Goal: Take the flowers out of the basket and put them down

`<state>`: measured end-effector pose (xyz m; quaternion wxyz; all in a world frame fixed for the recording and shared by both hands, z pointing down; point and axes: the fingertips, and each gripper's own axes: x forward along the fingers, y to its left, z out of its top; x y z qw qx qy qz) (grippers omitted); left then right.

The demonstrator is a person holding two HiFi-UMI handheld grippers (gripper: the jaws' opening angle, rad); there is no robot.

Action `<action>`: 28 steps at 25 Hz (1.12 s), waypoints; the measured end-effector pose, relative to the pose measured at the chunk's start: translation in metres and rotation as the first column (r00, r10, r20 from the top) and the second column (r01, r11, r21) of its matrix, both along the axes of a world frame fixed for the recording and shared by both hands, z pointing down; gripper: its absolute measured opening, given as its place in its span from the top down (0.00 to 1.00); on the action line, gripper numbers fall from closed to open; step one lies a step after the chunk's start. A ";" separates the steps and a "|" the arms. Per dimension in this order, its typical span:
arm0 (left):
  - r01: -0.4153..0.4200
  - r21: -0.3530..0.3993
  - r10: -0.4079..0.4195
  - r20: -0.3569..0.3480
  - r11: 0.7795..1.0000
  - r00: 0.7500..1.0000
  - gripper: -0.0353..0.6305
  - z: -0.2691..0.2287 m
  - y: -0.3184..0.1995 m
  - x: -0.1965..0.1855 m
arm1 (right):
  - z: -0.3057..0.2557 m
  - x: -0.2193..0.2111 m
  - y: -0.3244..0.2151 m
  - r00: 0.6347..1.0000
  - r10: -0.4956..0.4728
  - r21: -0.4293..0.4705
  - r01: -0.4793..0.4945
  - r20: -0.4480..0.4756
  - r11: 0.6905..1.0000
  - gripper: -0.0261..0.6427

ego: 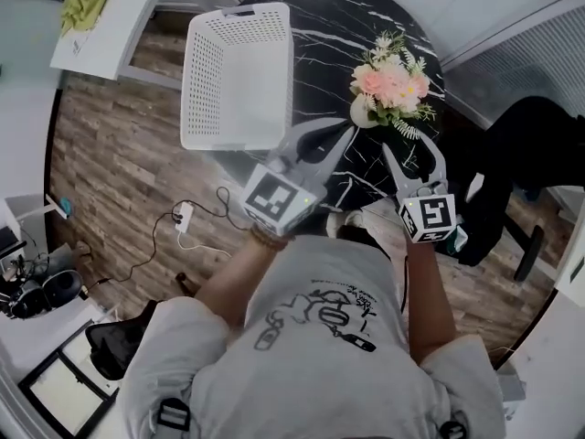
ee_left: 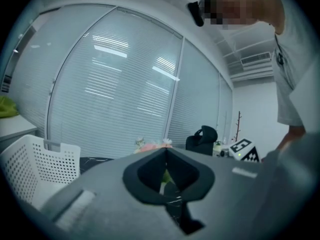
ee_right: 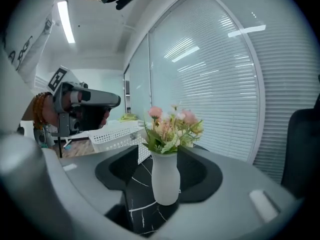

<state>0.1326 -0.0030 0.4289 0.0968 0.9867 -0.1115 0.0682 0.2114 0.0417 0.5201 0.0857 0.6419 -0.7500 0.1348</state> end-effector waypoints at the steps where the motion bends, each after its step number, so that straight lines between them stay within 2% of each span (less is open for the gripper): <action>1: 0.001 -0.006 -0.001 -0.011 1.000 1.000 0.94 -0.006 0.004 -0.002 | -0.009 -0.002 0.006 1.000 -0.002 0.003 0.002 0.009 1.000 0.60; 7: 0.008 -0.017 -0.009 -0.078 1.000 0.997 0.94 -0.048 0.021 -0.011 | -0.067 -0.020 0.027 0.995 -0.081 0.041 0.078 0.057 0.996 0.74; 10: 0.013 -0.014 -0.014 -0.097 1.000 0.995 0.94 -0.062 0.030 -0.019 | -0.100 -0.034 0.029 0.989 -0.134 0.079 0.129 0.064 0.989 0.77; 13: 0.013 0.022 -0.010 -0.111 1.000 0.994 0.94 -0.079 0.035 -0.026 | -0.132 -0.050 0.025 0.979 -0.197 0.122 0.188 0.061 0.974 0.79; 19: 0.046 0.019 -0.042 -0.170 0.999 0.985 0.94 -0.126 0.048 -0.049 | -0.182 -0.089 0.025 0.950 -0.306 0.158 0.293 0.068 0.943 0.84; 28: 0.107 0.041 -0.099 -0.166 0.993 0.981 0.94 -0.162 0.054 -0.083 | -0.245 -0.132 0.024 0.904 -0.424 0.211 0.405 0.051 0.890 0.88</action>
